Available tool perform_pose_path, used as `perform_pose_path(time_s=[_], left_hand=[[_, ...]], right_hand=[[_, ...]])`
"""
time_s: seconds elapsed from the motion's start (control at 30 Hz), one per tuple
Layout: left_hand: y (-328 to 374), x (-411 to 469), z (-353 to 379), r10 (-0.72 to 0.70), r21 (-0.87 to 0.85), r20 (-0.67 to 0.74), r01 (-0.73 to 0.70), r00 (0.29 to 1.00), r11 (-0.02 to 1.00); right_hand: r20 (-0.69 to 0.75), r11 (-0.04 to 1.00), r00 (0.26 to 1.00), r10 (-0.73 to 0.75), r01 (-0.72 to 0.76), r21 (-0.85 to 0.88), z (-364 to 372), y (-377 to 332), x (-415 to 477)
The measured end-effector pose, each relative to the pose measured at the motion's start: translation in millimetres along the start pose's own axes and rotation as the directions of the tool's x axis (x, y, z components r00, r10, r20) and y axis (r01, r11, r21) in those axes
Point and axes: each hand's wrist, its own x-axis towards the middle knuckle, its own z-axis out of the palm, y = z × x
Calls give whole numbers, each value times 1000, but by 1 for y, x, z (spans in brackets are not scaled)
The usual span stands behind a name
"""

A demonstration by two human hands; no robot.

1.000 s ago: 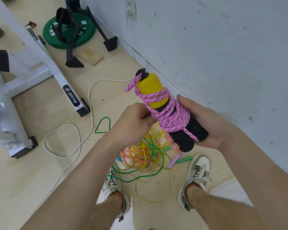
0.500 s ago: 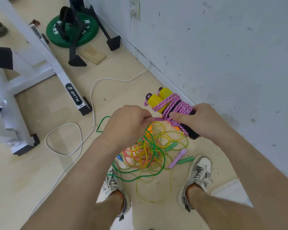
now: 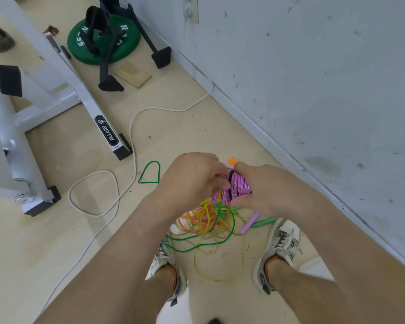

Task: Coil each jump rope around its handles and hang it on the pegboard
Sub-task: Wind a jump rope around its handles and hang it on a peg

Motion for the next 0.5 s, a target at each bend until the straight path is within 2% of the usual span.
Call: perform_pose_path(time_s=[0.07,0.17,0.27,0.4,0.5], left_hand=[[2,2,2,-30,-19,1,30,1000,999],[10,3,2,-124,-104,4,123,992,987],[10,4,2,-186,-152,-22,180,982,972],[5,5,-3,-264,-355,-27,238,964,904],[5,3,-3,-259,-392,-13,234,966,890]], right_hand=[[28,1000,999,-20,20,-2,1,1,-2],[129,981,991,-26,0,194,8,1,0],[126,927,991,-46,-4,376,17,-4,3],[29,817,999,46,-54,574,13,-4,5],[101,785,985,142,-175,594,14,0,8]])
